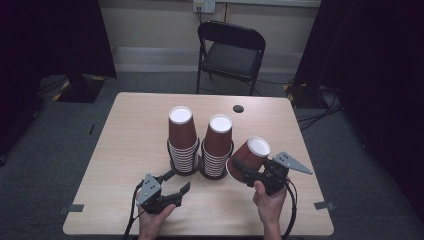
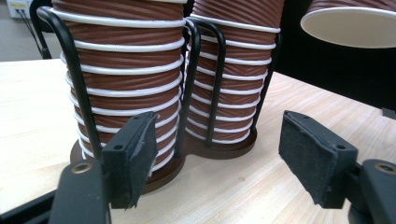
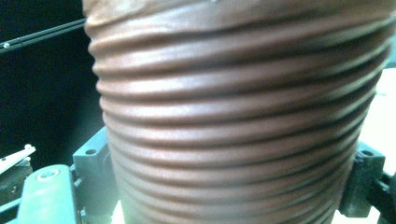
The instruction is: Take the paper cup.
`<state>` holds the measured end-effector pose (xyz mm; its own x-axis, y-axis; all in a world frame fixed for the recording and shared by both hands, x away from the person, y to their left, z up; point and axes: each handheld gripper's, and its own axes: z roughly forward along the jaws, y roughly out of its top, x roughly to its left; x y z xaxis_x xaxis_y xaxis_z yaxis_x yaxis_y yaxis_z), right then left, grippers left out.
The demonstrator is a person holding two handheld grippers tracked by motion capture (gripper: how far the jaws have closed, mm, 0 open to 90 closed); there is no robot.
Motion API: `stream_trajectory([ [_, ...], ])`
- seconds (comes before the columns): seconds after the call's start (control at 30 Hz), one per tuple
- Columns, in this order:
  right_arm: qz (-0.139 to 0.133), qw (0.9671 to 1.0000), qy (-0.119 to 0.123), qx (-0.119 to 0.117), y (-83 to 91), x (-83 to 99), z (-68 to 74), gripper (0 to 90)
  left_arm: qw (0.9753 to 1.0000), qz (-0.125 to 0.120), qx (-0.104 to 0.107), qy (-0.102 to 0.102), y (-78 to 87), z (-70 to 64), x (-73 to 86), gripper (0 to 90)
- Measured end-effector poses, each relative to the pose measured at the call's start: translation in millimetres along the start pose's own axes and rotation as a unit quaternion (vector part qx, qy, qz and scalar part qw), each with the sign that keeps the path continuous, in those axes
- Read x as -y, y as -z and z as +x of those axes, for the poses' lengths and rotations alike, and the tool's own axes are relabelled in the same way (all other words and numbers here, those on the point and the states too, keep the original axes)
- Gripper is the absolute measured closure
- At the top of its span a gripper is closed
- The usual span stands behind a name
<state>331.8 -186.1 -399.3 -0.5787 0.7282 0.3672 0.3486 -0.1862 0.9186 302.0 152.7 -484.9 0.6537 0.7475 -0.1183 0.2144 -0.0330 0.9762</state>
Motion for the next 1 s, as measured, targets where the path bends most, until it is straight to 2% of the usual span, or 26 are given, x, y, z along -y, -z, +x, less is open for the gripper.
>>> stream_trajectory([
  [0.13, 0.003, 0.9998, -0.019, -0.009, -1.6, 7.4, -0.5, 15.1, 0.9999, 0.005, 0.003, -0.013, -2.4, -2.2, -2.1, 27.0],
  [0.27, 0.002, 0.9988, -0.041, -0.025, -4.1, 17.8, 0.3, 15.1, 0.9995, 0.001, 0.018, -0.025, -3.4, -4.2, -4.7, 27.2],
  [0.43, 0.001, 0.9967, -0.067, -0.045, -7.0, 30.0, 2.4, 15.1, 0.9992, -0.004, 0.029, -0.029, -5.4, -9.5, -5.9, 29.7],
  [0.5, 0.001, 0.9947, -0.085, -0.059, -9.0, 37.5, 4.5, 15.2, 0.9991, -0.007, 0.034, -0.025, -6.2, -11.1, -5.4, 29.3],
  [0.7, -0.001, 0.9915, -0.107, -0.074, -10.8, 48.4, 6.8, 15.2, 0.9980, -0.020, 0.059, -0.007, -7.7, -12.8, -4.1, 32.8],
  [0.83, -0.010, 0.9874, -0.132, -0.087, -9.6, 55.5, 4.9, 15.1, 0.9972, -0.028, 0.069, -0.013, -7.7, -12.8, -5.1, 34.7],
  [1.0, -0.009, 0.9849, -0.146, -0.094, -9.5, 62.1, 6.2, 15.2, 0.9959, -0.032, 0.080, -0.026, -10.0, -15.9, -6.1, 35.1],
])
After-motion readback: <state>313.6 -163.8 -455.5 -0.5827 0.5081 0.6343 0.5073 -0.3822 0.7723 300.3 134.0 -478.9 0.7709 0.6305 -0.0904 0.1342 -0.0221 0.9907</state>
